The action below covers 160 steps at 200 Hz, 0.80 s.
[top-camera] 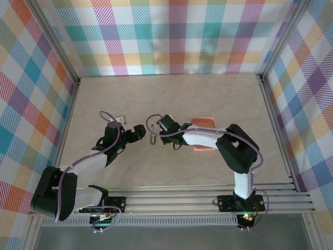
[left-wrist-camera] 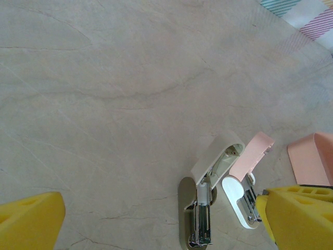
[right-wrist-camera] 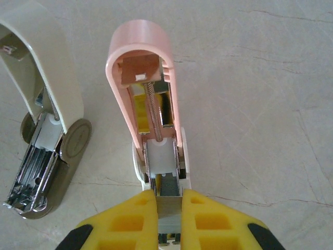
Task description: Load the staples into the stapler
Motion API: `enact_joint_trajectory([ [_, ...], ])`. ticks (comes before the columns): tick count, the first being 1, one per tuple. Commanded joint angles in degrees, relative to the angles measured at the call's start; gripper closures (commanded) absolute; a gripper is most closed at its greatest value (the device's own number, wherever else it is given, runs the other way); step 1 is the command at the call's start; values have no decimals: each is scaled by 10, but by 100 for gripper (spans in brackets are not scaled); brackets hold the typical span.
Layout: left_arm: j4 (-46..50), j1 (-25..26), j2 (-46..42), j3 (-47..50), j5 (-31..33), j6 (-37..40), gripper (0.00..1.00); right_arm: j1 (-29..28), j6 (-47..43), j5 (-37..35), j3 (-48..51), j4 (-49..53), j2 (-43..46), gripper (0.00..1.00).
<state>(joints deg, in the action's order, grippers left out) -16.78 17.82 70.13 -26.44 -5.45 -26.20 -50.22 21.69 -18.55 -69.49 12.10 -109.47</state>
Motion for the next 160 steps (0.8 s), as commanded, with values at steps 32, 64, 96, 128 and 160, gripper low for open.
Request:
enact_joint_trajectory([
  [32,-18,-8,4,5,-8,-5,2,-1,-32,32,-3,40,-21,87],
  [64,-17,-8,3,4,-7,-6,1,2,-4,10,-27,81,-37,87],
  [96,-16,-8,2,4,-8,-5,2,2,33,5,-36,97,-39,86],
  [128,-18,-8,3,4,-9,-6,1,2,31,5,-37,97,-37,86],
  [160,-19,-8,3,4,-8,-6,2,2,26,6,-41,91,-33,84],
])
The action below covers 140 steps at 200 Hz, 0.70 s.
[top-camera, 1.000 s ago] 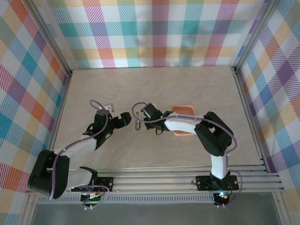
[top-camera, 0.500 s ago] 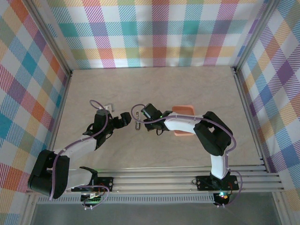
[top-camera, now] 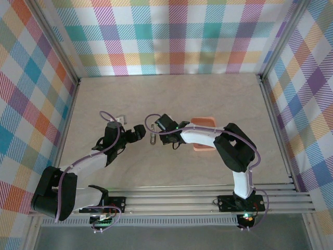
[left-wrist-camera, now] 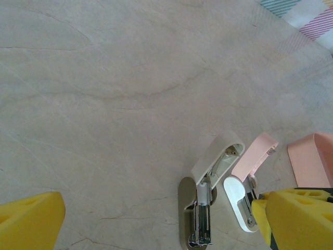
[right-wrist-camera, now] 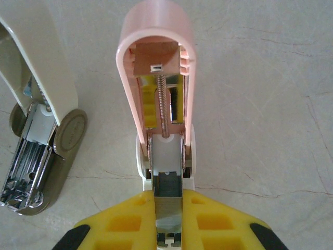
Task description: Load the staples into the stapler
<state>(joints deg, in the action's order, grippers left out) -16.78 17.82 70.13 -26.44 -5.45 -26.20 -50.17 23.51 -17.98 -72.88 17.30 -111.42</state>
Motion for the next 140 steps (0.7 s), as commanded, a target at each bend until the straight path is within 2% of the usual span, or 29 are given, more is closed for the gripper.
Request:
enact_joint_trajectory([
  [1,-19,-8,3,4,-8,-6,1,2,8,1,-7,39,-14,84],
  [102,-19,-8,4,2,-9,-7,1,2,8,-7,-17,26,20,70],
  [140,-19,-8,4,2,-10,-8,2,8,18,-1,-6,13,44,68],
])
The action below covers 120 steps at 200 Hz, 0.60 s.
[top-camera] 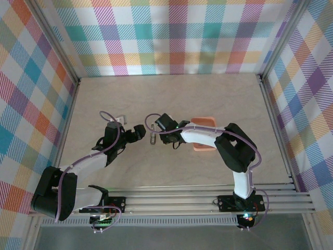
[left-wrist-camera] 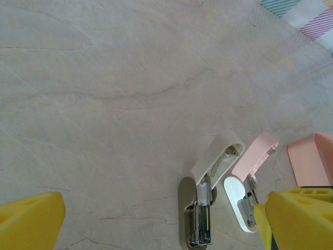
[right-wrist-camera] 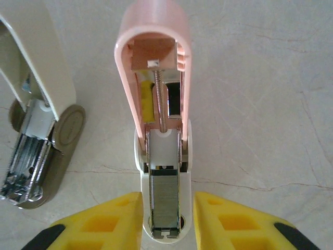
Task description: Load the staples into the stapler
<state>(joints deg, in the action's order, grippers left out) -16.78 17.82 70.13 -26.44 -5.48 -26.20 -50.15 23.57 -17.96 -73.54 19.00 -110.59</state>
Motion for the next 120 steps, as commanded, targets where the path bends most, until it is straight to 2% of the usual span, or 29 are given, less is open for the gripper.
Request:
enact_joint_trajectory([
  [1,-19,-8,4,2,-9,-8,2,8,18,0,2,-5,36,68],
  [43,-20,-8,4,3,-9,-7,2,37,47,49,15,-15,49,68],
  [120,-18,-9,4,2,-8,-5,1,57,67,101,1,-12,2,71],
])
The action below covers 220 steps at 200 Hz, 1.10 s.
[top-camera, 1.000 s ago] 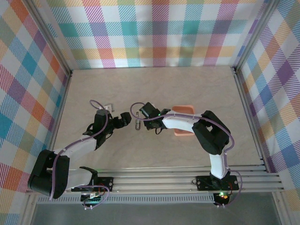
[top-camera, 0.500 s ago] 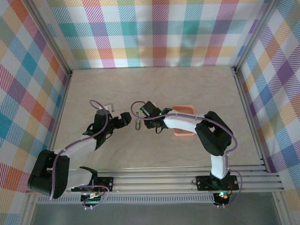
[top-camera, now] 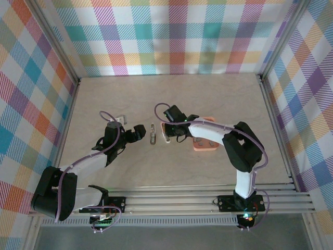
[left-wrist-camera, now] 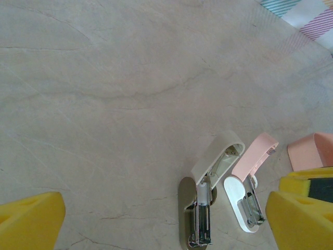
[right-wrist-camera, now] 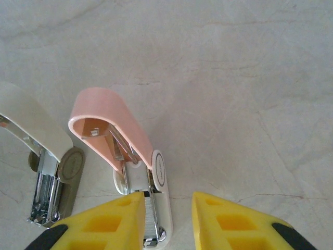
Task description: Load the staples into the stapler
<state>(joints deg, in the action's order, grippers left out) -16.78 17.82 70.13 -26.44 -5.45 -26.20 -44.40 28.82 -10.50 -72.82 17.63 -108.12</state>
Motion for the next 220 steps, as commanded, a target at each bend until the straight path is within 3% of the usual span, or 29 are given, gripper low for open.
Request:
enact_joint_trajectory([
  [1,-18,-9,4,2,-8,-5,1,-1,14,27,-6,2,-23,71],
  [110,-19,-8,8,3,-8,-5,1,2,16,37,-6,33,-52,80],
  [220,-52,-9,11,6,-44,0,1,13,21,22,1,45,58,72],
])
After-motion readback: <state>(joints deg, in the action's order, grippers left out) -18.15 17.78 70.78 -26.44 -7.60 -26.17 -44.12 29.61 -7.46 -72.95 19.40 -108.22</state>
